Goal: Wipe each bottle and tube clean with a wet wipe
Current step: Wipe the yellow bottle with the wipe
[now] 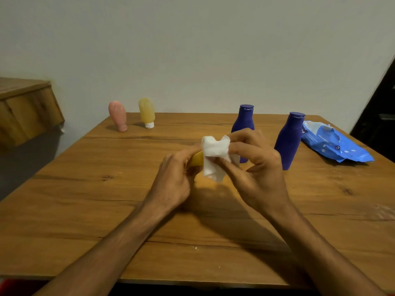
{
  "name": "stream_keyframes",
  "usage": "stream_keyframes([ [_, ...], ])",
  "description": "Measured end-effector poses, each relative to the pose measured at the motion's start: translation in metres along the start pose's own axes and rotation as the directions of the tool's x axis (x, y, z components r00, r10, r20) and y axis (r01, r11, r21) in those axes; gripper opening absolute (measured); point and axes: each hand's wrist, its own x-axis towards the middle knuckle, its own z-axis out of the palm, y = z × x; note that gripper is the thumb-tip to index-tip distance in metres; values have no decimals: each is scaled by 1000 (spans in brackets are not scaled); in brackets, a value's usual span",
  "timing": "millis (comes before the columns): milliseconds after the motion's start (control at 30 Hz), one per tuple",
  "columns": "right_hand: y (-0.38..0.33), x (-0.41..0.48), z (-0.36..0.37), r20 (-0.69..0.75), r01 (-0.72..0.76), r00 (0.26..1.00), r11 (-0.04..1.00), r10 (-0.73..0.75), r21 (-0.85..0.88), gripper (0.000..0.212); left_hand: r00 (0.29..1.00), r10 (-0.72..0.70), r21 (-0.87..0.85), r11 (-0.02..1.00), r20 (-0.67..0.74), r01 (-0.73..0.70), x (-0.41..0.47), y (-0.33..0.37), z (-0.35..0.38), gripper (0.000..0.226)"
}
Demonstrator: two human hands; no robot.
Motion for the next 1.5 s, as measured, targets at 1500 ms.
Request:
stream_keyframes([
  [1500,3,9,-15,41,-250,968,958,246,139,22,997,-79,-214,974,8,79,3,-4,5,58],
])
